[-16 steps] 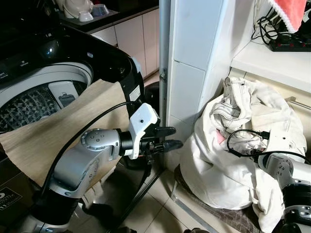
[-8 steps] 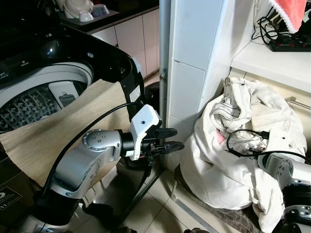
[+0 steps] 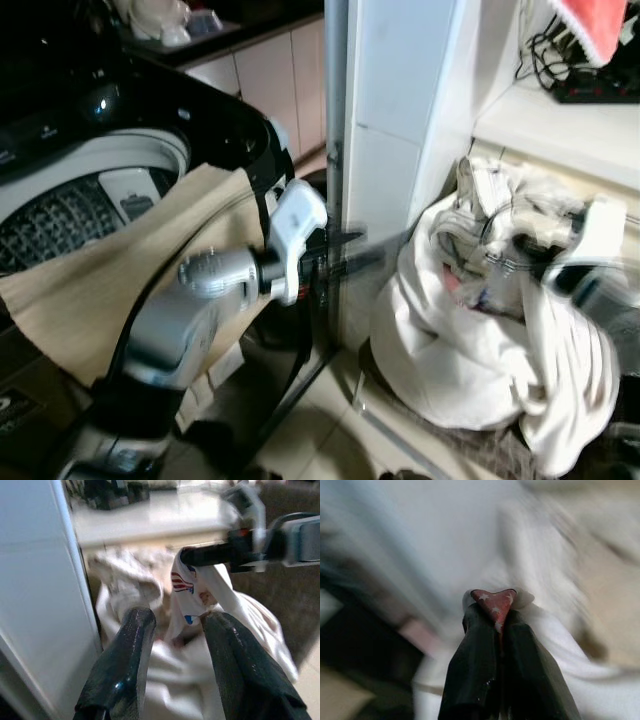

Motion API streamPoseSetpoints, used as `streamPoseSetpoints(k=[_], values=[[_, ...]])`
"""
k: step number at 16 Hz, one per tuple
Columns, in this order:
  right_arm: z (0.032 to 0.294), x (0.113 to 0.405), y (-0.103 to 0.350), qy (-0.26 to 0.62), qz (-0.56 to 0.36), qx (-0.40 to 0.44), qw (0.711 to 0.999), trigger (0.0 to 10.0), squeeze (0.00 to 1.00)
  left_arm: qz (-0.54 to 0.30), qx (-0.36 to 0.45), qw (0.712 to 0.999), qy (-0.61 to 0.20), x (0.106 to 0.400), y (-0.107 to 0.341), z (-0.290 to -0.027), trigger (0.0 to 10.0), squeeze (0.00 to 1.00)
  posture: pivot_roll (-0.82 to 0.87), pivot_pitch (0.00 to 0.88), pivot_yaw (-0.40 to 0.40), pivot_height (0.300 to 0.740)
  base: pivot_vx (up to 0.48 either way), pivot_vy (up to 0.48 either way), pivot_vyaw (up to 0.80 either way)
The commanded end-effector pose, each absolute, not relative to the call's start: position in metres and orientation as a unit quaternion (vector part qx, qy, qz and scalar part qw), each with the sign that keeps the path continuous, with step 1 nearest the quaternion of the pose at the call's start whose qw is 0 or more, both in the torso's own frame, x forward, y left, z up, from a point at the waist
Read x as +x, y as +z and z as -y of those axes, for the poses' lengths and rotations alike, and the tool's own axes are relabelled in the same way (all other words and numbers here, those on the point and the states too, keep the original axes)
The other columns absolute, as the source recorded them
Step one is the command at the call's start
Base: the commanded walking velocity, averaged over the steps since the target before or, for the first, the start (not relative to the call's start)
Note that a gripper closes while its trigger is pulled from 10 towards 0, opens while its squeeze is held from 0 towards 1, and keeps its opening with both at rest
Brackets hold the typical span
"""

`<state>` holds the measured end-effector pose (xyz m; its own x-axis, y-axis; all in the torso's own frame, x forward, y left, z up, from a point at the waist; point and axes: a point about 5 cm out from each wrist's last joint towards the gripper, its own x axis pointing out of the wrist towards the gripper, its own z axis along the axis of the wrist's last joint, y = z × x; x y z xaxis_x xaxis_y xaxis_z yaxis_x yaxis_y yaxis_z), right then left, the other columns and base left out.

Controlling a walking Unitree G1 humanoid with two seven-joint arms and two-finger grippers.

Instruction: Clothes washing

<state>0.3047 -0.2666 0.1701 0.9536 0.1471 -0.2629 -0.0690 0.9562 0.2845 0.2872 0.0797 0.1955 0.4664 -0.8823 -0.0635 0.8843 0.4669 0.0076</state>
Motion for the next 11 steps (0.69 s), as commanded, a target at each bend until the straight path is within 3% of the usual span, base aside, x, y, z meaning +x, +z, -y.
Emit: streamPoseSetpoints(k=[1,3,4,8,11], values=[[0.247,0.303,0.202,0.155,-0.09,0.129,0.975,0.0,0.0,0.002,0.012,0.862,-0.507,0.292,0.205,-0.082,10.0,0.0,-0.06,0.0,0.074,0.74,0.0,0.0,0.0],[0.223,0.289,0.252,0.283,-0.018,0.112,0.952,0.0,0.0,0.056,-0.025,0.856,-0.514,0.294,0.226,-0.071,10.0,0.01,-0.08,0.0,0.074,0.74,0.0,0.0,0.0],[0.217,0.286,0.266,0.311,0.004,0.114,0.944,0.0,0.0,0.079,-0.057,0.847,-0.522,0.294,0.236,-0.066,10.0,1.0,-0.08,0.0,0.07,0.74,0.0,0.0,0.0],[0.208,0.298,0.301,0.306,0.051,0.183,0.933,0.0,0.0,0.087,-0.075,0.828,-0.548,0.289,0.237,-0.043,10.0,1.0,-0.09,0.0,0.06,0.74,0.0,0.0,0.0],[0.2,0.296,0.31,0.329,0.063,0.217,0.917,0.0,0.0,0.076,-0.077,0.836,-0.538,0.29,0.23,-0.037,10.0,1.0,-0.09,0.0,0.056,0.74,0.0,0.0,0.0]])
